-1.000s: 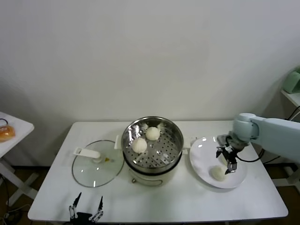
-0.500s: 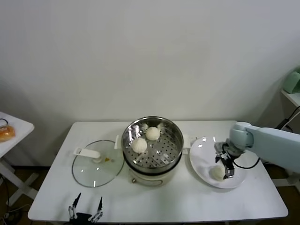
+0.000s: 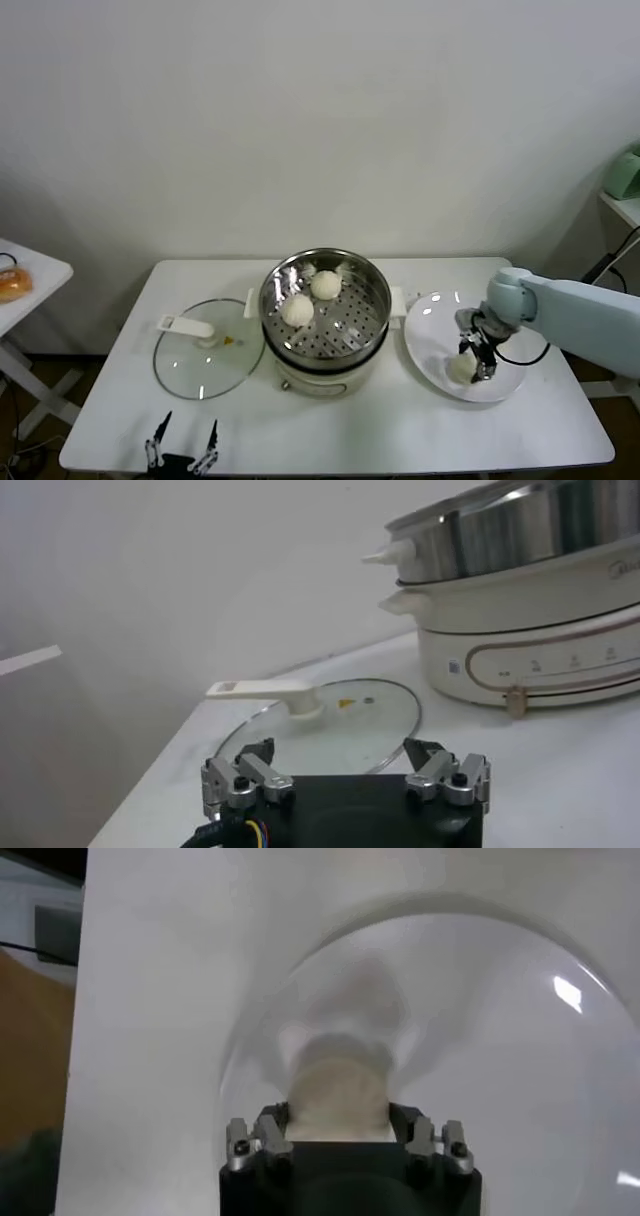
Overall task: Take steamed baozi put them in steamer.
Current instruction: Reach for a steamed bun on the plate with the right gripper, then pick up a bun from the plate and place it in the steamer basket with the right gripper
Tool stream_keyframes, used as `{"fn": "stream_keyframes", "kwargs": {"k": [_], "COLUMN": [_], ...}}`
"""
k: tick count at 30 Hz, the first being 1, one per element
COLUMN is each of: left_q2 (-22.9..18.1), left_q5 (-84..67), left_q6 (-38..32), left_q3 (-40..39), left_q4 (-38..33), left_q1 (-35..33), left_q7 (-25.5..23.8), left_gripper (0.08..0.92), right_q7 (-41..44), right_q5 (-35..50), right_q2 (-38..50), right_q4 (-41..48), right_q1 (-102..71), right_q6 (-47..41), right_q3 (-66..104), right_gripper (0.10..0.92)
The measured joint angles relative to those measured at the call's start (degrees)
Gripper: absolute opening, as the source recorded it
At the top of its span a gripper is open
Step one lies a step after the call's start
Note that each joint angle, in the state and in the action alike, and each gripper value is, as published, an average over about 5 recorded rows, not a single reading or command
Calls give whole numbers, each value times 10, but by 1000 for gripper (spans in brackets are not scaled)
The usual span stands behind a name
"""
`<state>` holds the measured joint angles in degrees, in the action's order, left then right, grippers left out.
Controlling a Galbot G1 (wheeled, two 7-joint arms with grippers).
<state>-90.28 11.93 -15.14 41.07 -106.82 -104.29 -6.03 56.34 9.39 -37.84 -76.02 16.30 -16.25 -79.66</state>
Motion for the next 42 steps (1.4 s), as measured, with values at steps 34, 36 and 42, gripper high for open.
{"fn": "stream_keyframes", "kwargs": {"k": [34,36,42], "left_q2": [-2,-2,-3], "left_q5": [13,13,11], "left_q6": [-6,-6,-7], "left_q3": [-3,-3,-2], "left_q4": [3,2,-2], "left_q1": [-4,-5,-7], "left_q7": [3,3,4], "left_gripper": [823,823,823], "right_q7": [37,33,21], "right_q5": [60,49,11], "right_q2": [-136,-158,-224], "right_q4": [-221,-225,-217], "right_q1": [403,401,372], "right_q6": [206,215,234], "right_q3": [-102,-98,-92], "right_gripper": [670,670,670]}}
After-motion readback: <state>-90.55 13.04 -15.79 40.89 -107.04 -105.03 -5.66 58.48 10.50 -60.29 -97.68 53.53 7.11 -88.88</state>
